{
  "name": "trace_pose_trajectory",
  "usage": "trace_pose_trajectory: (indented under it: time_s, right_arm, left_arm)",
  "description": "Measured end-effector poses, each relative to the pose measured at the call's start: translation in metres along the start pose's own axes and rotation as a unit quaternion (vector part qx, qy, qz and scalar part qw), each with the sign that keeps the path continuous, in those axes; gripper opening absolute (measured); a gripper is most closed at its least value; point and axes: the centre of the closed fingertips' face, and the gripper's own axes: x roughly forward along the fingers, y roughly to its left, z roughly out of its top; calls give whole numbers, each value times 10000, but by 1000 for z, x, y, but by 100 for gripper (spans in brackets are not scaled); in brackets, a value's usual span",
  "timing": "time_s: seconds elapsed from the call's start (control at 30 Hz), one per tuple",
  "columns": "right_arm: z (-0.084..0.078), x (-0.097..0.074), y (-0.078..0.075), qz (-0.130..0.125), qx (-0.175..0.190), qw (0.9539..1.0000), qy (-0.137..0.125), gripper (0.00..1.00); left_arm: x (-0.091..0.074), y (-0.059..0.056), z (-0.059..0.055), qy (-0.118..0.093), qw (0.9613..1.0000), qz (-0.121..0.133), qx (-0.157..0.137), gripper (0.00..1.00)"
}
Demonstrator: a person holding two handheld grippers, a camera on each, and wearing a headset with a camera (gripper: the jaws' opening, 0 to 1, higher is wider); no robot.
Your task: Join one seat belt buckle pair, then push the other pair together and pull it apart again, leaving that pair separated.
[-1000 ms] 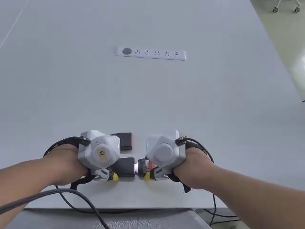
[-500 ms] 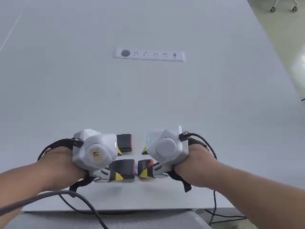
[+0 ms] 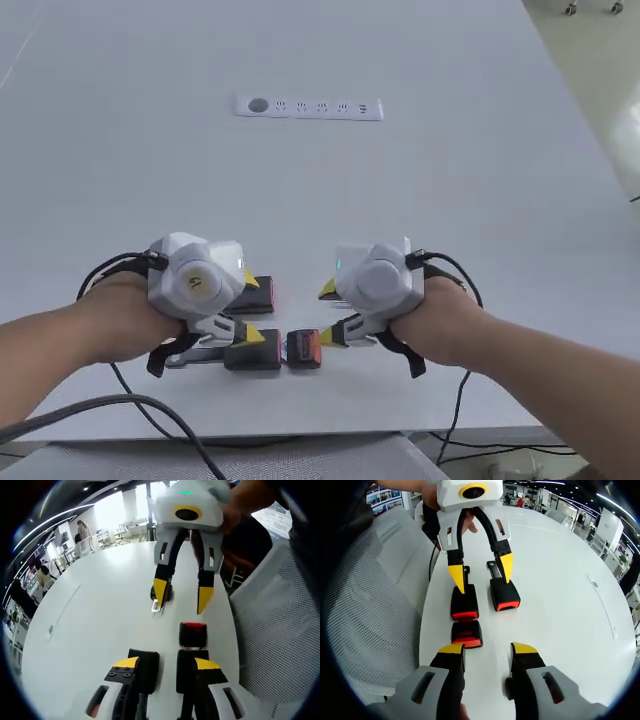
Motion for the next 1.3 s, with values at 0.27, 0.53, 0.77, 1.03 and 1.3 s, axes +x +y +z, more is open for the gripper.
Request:
trace_pose_trajectory:
  time_s: [0.27,0.53,0.77,1.03,1.3]
  right_arm:
    - [-33,-13,-29,-167,95,9996,210,35]
    - [-54,-18,-45,-223,222,9988,371,35]
    - [-72,-14,-51,-179,93,9979,618,35]
    - [-85,-2,-50,-17,-62,9963,851,34]
    - [-84,0,-52,96,77,9969,774,32]
  left_arm:
    - [4,27,-7,76,10000,18,-58,42]
    - [8,33,-15,236,9997,-59,-8,42]
    - [11,30,-29,424,9989,-142,133,42]
    - [20,28,-42,754,9963,-236,344,39]
    - [25,31,-48,816,9960,-301,226,37]
